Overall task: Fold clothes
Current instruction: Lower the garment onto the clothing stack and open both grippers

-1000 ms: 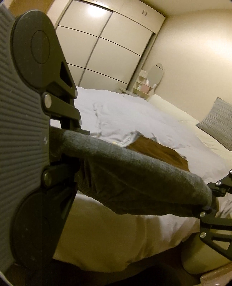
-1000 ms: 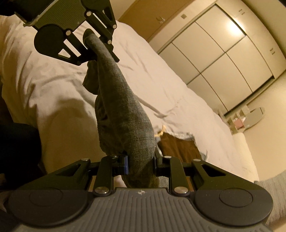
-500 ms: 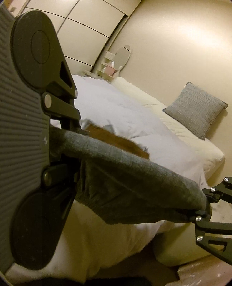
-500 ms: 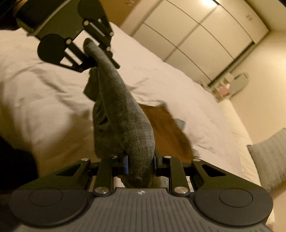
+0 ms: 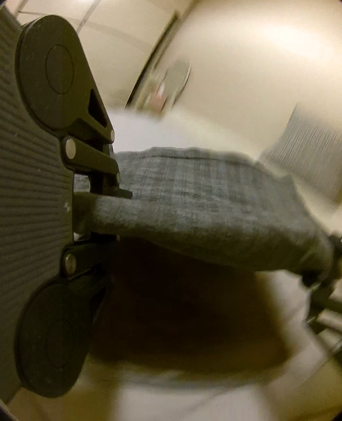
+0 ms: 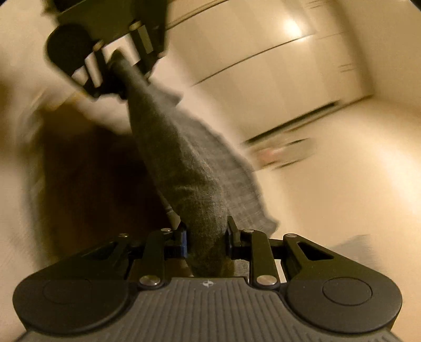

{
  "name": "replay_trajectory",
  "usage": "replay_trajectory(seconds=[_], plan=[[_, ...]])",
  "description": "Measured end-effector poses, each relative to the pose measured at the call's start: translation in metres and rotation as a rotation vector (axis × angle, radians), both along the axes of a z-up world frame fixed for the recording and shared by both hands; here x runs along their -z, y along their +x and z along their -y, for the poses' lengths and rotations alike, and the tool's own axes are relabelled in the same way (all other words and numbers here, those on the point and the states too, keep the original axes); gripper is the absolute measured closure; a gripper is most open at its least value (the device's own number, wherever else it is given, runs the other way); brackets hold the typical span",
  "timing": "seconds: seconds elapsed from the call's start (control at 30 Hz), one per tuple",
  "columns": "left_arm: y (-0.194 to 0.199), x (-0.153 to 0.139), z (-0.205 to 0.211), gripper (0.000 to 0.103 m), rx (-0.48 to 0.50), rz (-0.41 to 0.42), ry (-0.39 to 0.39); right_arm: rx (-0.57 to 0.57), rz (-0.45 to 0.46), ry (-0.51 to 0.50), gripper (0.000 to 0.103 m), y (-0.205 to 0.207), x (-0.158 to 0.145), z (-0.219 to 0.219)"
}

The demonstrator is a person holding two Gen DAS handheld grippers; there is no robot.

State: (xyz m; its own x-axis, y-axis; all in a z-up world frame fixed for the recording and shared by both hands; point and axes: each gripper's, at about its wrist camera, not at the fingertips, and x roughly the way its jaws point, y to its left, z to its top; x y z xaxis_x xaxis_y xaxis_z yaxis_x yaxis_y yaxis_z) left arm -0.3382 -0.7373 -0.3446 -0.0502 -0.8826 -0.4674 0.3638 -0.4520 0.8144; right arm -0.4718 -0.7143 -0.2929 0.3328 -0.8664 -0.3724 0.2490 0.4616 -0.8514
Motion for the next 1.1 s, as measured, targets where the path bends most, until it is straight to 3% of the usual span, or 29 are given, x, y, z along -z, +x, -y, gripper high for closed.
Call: replay_trajectory(seconds=[0.03, 0.1, 0.13, 0.23, 0.3, 0.4, 0.43, 0.47, 0.67, 0.73, 0.83, 1.1], plan=[[0.001, 0.024, 0.003, 0.087, -0.002, 0.034, 0.038, -0.007, -0.044, 0.051, 0.079, 0.002, 0.027, 0.006], [0.007, 0.044, 0.0, 0.09, 0.002, 0.024, 0.007, -0.02, -0.08, 0.052, 0.075, 0.0, 0.054, 0.006], [0.008, 0.042, -0.003, 0.089, -0.002, 0.021, -0.018, -0.03, -0.068, 0.031, 0.076, -0.002, 0.059, 0.003], [0.011, 0.036, -0.01, 0.067, -0.012, 0.011, -0.095, -0.023, -0.047, 0.015, 0.069, -0.007, 0.052, 0.001], [0.013, 0.032, -0.015, 0.064, -0.017, 0.006, -0.141, -0.03, -0.058, -0.002, 0.069, -0.008, 0.05, -0.003], [0.01, 0.038, -0.017, 0.072, -0.002, 0.017, -0.148, -0.034, -0.086, -0.023, 0.071, -0.01, 0.054, -0.005], [0.01, 0.04, -0.018, 0.087, 0.003, 0.02, -0.151, -0.029, -0.084, -0.015, 0.073, -0.009, 0.054, -0.004], [0.009, 0.042, -0.018, 0.092, 0.008, 0.024, -0.153, -0.02, -0.081, -0.002, 0.075, -0.006, 0.054, -0.001], [0.008, 0.049, -0.019, 0.095, 0.017, 0.018, -0.162, 0.006, -0.057, -0.008, 0.079, 0.001, 0.035, -0.016], [0.011, 0.055, -0.016, 0.095, 0.014, 0.023, -0.135, 0.013, -0.05, 0.035, 0.079, 0.0, 0.034, -0.029], [0.015, 0.063, -0.012, 0.096, 0.009, 0.032, -0.095, -0.014, -0.127, 0.025, 0.076, 0.001, 0.06, -0.032], [0.026, 0.053, -0.041, 0.093, -0.034, 0.027, -0.091, 0.029, -0.097, 0.088, 0.074, 0.004, 0.054, -0.032]])
